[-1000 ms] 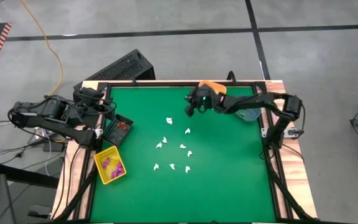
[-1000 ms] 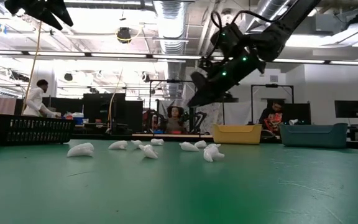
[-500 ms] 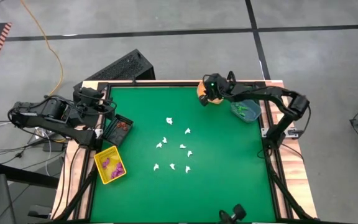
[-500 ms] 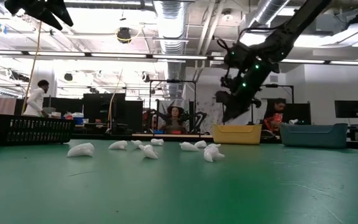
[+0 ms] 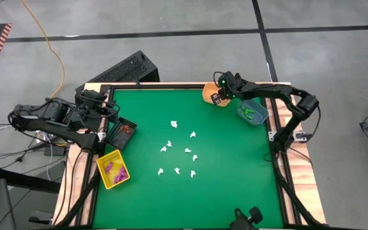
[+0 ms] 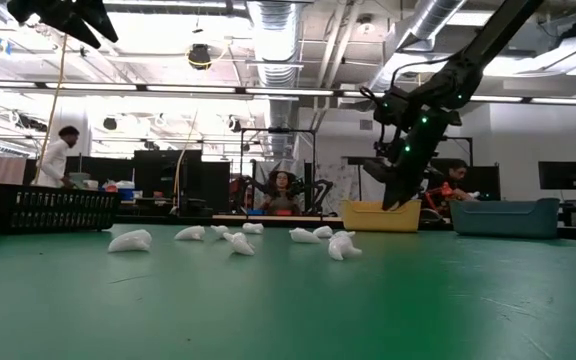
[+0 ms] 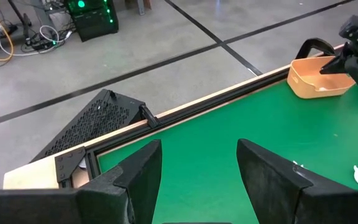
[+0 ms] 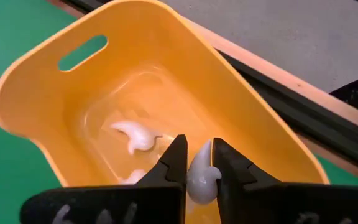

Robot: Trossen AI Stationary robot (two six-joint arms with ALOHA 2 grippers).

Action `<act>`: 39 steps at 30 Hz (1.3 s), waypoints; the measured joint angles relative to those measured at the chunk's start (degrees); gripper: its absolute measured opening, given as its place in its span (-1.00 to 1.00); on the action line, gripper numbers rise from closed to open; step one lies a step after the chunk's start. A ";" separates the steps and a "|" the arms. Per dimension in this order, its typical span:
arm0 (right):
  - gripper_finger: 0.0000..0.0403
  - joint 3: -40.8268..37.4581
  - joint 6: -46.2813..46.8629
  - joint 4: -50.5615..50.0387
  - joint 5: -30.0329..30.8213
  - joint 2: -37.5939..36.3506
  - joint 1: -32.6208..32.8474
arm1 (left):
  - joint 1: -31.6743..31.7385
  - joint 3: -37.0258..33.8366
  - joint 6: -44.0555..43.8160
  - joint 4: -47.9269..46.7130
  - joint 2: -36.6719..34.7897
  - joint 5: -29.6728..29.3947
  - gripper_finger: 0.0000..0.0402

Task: Sort Halloween decoration
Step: Put the white ghost toy into the light orange bin

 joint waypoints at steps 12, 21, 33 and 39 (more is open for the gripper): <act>-0.38 0.00 0.90 -0.22 -0.03 0.02 -0.21 | 0.01 0.00 -0.20 0.00 0.00 -0.01 -0.01; -0.20 0.00 -1.05 0.08 -3.57 -6.21 2.21 | 0.01 0.00 -0.22 0.02 -0.02 0.42 -0.01; -0.23 0.04 -11.87 2.10 -15.57 -19.32 19.01 | -0.14 0.00 0.76 0.19 -0.03 0.36 -0.01; -0.23 0.06 -15.26 6.59 -15.39 -15.76 27.71 | -5.70 -0.41 3.61 1.02 -2.06 -1.58 -0.01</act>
